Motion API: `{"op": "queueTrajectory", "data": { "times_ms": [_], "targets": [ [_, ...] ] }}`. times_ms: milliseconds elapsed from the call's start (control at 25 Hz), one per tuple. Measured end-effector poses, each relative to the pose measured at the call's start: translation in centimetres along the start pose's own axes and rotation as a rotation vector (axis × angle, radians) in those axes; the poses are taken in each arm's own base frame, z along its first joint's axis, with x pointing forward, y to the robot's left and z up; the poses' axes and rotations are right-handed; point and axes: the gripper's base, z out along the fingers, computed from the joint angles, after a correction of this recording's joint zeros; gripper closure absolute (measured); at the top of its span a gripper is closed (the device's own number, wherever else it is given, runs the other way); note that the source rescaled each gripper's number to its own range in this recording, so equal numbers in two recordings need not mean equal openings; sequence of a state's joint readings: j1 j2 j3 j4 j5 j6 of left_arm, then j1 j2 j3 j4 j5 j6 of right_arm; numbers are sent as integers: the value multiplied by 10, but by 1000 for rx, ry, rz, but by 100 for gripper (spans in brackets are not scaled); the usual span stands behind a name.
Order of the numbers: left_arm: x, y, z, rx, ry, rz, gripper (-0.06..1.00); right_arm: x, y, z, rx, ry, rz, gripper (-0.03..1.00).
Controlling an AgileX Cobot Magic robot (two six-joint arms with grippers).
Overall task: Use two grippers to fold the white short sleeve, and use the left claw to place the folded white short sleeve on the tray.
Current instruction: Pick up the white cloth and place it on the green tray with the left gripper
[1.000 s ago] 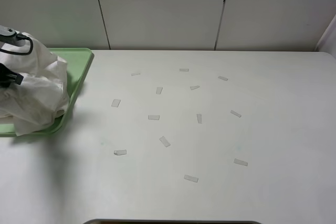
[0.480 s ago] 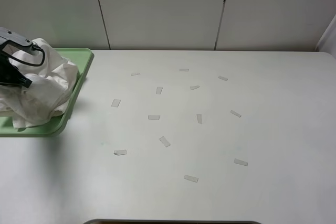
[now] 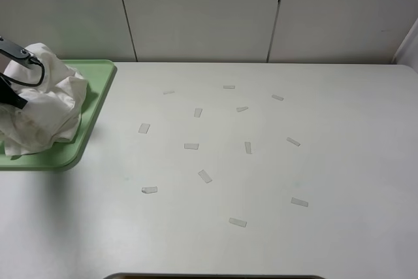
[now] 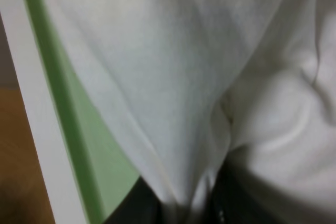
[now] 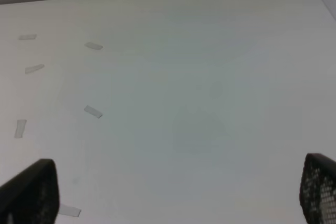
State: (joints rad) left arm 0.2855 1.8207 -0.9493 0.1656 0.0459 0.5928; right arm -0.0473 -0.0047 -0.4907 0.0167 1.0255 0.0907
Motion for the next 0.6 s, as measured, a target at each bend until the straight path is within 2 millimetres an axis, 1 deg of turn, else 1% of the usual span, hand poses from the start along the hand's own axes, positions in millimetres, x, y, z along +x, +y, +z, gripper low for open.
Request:
{"op": "queueTrajectory", "data": {
  "times_ms": [40, 80, 120, 160, 200, 240, 280, 320, 360, 400, 480, 600],
  "targets": [
    [0, 0, 0, 0, -1, 1, 86, 0, 0, 0, 0, 0, 0, -3],
    [0, 0, 0, -2, -2, 1, 81, 0, 0, 0, 0, 0, 0, -3],
    [0, 1, 0, -5, -7, 2, 74, 0, 0, 0, 0, 0, 0, -3],
    [0, 1, 0, -5, -7, 2, 74, 0, 0, 0, 0, 0, 0, -3],
    [-2, 2, 0, -19, -26, 1, 51, 0, 0, 0, 0, 0, 0, -3],
    [-3, 3, 0, -28, -37, 0, 32, 0, 0, 0, 0, 0, 0, -3],
    [-5, 5, 0, -43, -59, 0, 20, 0, 0, 0, 0, 0, 0, -3],
    [-6, 6, 1, -56, -78, 0, 10, 0, 0, 0, 0, 0, 0, -3],
    [-8, 7, 1, -66, -93, 0, 4, 0, 0, 0, 0, 0, 0, -3],
    [-8, 7, 1, -70, -100, 0, 1, 0, 0, 0, 0, 0, 0, -3],
    [-9, 8, 1, -81, -115, 0, -3, 0, 0, 0, 0, 0, 0, -3],
    [-11, 9, 0, -89, -128, 0, -5, 0, 0, 0, 0, 0, 0, -3]
  ]
}}
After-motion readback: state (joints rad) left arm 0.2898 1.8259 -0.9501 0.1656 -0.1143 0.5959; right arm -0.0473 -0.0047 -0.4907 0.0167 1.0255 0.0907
